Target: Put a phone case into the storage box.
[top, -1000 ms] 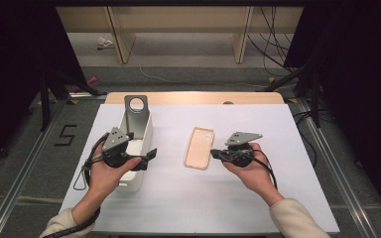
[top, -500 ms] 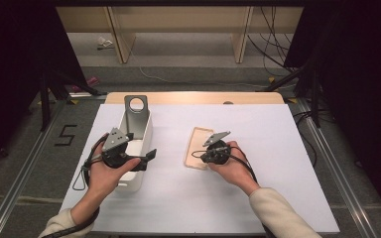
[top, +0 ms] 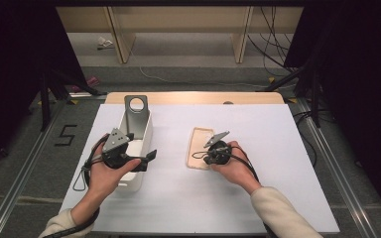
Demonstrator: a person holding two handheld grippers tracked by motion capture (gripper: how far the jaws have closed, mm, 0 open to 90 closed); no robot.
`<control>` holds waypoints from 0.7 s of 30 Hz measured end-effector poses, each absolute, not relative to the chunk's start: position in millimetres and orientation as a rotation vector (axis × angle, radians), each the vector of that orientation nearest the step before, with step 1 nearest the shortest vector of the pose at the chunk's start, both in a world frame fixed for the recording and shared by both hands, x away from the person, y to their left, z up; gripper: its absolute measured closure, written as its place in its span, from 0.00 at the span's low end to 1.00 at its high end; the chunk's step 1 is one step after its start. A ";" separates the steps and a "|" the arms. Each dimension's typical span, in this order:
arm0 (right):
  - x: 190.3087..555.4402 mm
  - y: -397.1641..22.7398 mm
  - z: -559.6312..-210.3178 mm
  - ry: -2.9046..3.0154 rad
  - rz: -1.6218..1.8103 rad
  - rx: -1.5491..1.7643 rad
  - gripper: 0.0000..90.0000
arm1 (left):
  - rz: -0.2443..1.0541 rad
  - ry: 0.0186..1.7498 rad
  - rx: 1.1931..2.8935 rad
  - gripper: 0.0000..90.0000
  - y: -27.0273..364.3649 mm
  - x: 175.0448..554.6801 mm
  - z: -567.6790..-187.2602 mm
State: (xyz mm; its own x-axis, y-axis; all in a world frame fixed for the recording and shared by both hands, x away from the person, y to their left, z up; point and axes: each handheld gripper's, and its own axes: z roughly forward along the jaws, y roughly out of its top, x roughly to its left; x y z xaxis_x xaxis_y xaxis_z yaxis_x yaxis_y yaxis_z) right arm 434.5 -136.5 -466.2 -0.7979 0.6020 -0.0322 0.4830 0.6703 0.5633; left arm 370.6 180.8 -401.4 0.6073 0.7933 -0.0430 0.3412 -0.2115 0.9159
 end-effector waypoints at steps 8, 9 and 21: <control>437.0 -143.8 -464.3 2.674 0.768 0.894 1.00 | 0.548 0.920 1.805 0.03 180.0 370.2 -401.7; 437.1 -144.5 -464.1 2.674 0.766 0.902 1.00 | 0.548 0.919 1.806 0.03 179.9 370.1 -401.7; 437.9 -146.3 -463.7 2.676 0.761 0.900 1.00 | 0.547 0.915 1.811 0.03 179.3 369.9 -401.9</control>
